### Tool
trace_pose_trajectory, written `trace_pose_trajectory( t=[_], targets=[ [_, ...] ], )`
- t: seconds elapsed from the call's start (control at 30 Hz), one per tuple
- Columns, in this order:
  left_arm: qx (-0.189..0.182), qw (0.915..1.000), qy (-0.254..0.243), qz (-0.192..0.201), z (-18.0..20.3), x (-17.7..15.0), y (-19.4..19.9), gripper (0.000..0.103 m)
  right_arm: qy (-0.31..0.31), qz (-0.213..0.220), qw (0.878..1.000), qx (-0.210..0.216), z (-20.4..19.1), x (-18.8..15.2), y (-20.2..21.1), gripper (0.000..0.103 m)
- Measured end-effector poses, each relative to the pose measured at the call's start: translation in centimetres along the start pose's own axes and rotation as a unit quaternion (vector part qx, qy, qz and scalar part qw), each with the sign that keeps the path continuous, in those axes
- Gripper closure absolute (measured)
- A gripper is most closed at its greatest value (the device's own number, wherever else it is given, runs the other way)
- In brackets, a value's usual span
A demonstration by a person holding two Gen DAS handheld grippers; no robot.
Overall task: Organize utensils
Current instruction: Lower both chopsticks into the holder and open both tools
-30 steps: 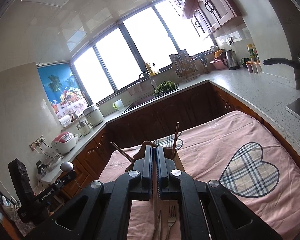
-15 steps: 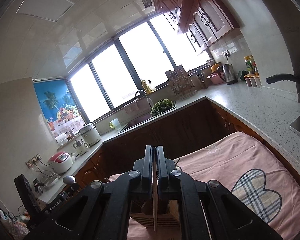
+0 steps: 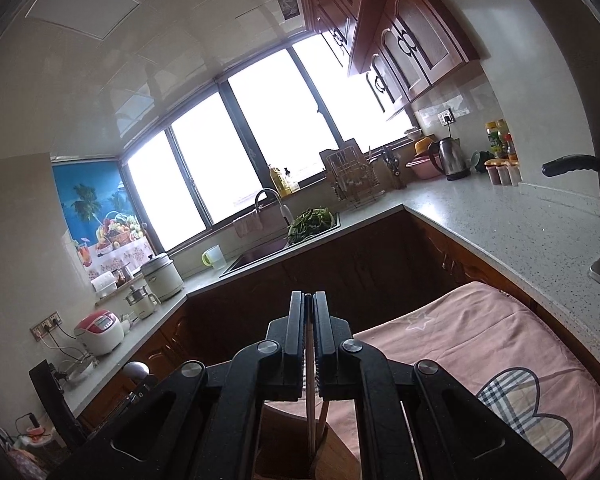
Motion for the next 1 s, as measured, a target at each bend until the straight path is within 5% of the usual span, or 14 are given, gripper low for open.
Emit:
trace_pose_trajectory(
  t=[0.5, 1.0],
  targets=[
    [-0.005, 0.9975, -0.052, -0.047, 1.5, -4.2, -2.8, 0.101, 0.004, -0.07, 0.998, -0.004, 1.1, -6.4, -4.1, 0.099],
    [-0.012, 0.9931, -0.075, -0.09, 2.7, -6.1, -3.7, 0.099, -0.002, -0.083, 0.997, -0.002, 1.5, -6.3, -4.1, 0.098]
  ],
)
Point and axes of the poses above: each gripper's, at about its wrist camera, not at the fingertips, and y roughly against the way its jaws point, z to its right, x to its top, the point moved 3 cm from there along -y, roughly the way its jaws point, and after that the axes turned 1 degree about -y, right-handed, at the moved point
